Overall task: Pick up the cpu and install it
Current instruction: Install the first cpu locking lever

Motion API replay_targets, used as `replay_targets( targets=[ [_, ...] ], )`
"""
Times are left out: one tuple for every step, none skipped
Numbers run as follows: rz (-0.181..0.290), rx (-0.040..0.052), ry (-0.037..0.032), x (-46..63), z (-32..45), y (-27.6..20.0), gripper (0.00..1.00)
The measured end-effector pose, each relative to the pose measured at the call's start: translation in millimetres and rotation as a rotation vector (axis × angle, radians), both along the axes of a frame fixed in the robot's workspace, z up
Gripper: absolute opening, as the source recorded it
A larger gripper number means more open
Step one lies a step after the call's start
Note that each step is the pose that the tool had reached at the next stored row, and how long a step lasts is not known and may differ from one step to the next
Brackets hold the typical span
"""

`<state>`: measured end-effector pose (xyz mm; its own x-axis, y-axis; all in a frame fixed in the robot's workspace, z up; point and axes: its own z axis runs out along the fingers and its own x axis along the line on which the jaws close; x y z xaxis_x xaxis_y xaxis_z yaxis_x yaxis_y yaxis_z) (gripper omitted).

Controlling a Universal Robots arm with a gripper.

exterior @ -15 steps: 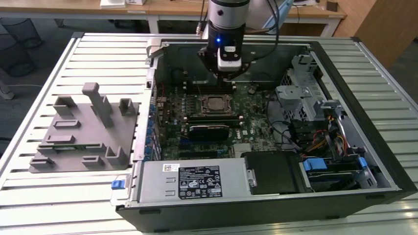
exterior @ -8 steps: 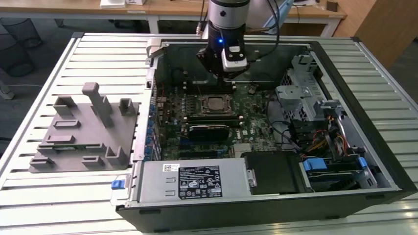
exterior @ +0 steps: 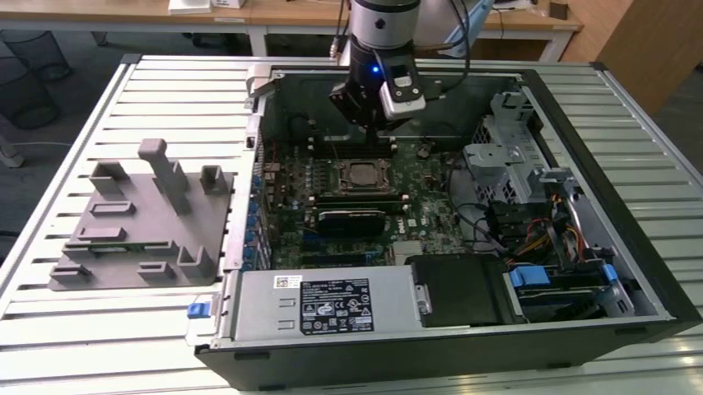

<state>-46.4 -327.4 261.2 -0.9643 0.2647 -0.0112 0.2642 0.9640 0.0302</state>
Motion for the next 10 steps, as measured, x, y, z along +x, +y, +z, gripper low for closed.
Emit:
replay_targets(
  targets=[
    [0.018, 0.0, 0.0, 0.0, 0.0, 0.0, 0.11],
    [0.036, 0.0001, 0.0, 0.0, -0.1, 0.0, 0.11],
    [0.054, -0.0001, 0.0, 0.0, -0.1, 0.0, 0.11],
    [0.072, 0.0, 0.0001, 0.0, -0.1, 0.0, 0.11],
    [0.091, 0.0, 0.0003, 0.0, -0.1, 0.0, 0.11],
    [0.108, -0.0001, 0.0008, 0.0, -0.1, 0.0, 0.11],
    [0.124, -0.0001, 0.0016, 0.0, -0.1, 0.0, 0.11],
    [0.137, 0.0, 0.0025, 0.0, 0.0, 0.0, 0.11],
    [0.145, -0.0003, 0.0028, -0.1, 0.0, 0.0, 0.11],
    [0.149, -0.0002, 0.0027, -0.6, -0.1, 0.0, 0.11]
  ],
)
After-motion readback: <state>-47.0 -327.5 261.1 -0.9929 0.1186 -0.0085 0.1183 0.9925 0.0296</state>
